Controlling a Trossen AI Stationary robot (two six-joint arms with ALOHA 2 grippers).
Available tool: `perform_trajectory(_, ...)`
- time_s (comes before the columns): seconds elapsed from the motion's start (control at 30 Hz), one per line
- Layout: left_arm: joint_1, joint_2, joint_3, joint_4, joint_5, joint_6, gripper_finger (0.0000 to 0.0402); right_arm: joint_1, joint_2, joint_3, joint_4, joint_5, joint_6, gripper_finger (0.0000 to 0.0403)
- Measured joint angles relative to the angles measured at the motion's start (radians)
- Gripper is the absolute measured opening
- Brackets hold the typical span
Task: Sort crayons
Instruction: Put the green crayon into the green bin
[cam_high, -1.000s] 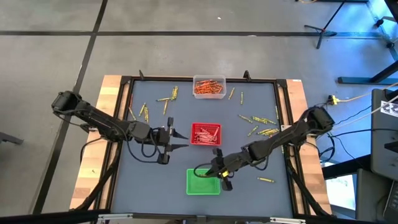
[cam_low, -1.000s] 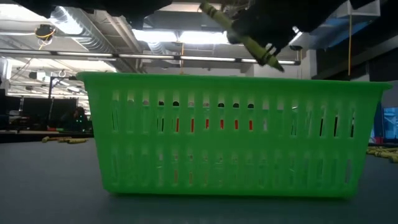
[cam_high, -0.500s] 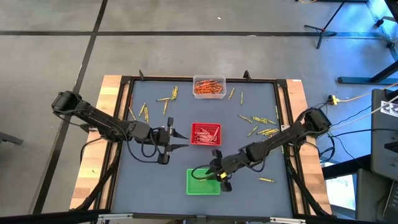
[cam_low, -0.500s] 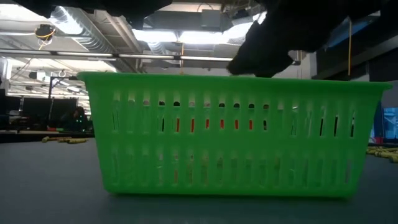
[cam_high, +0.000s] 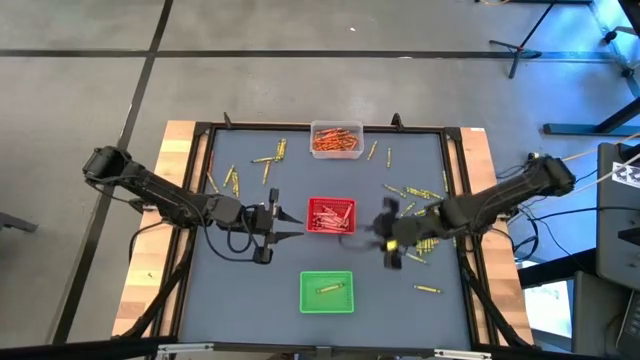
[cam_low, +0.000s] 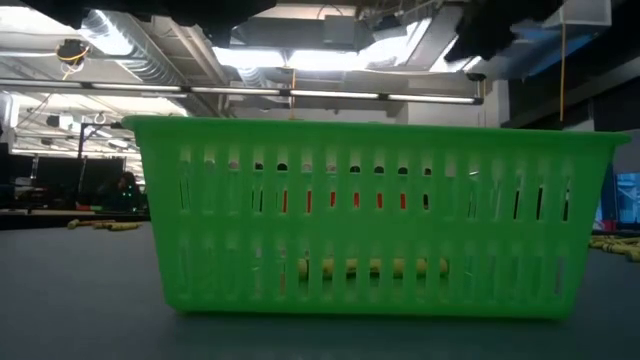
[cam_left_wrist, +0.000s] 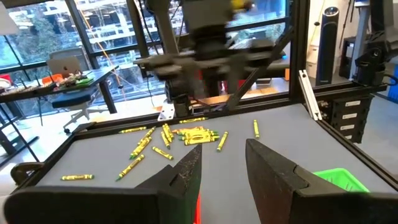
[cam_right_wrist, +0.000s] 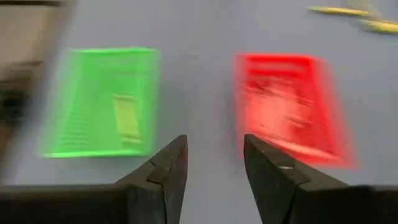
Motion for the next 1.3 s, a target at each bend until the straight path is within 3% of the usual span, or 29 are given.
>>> perform_trajectory(0.13, 0.000, 0.000, 0.000, 0.000, 0.000, 0.000, 0.0109, -0.108, -0.059, 0.000, -0.192, 0.095, 0.009, 0.0156)
perform_trajectory(0.43, 0.000, 0.000, 0.000, 0.006, 0.000, -0.003, 0.0109, -0.453, -0.052, -0.002, -0.387, 0.018, -0.074, 0.0156)
perform_trajectory(0.9, 0.000, 0.000, 0.000, 0.007, 0.000, -0.008, 0.0109, -0.845, -0.048, -0.197, -0.209, -0.182, -0.237, 0.0156)
perform_trajectory(1.1, 0.000, 0.000, 0.000, 0.008, 0.000, -0.008, 0.0109, -0.938, 0.003, -0.240, -0.191, -0.240, -0.239, 0.0156)
perform_trajectory(1.3, 0.000, 0.000, 0.000, 0.009, 0.000, -0.008, 0.0109, -0.949, 0.106, -0.240, -0.112, -0.333, -0.260, 0.0156)
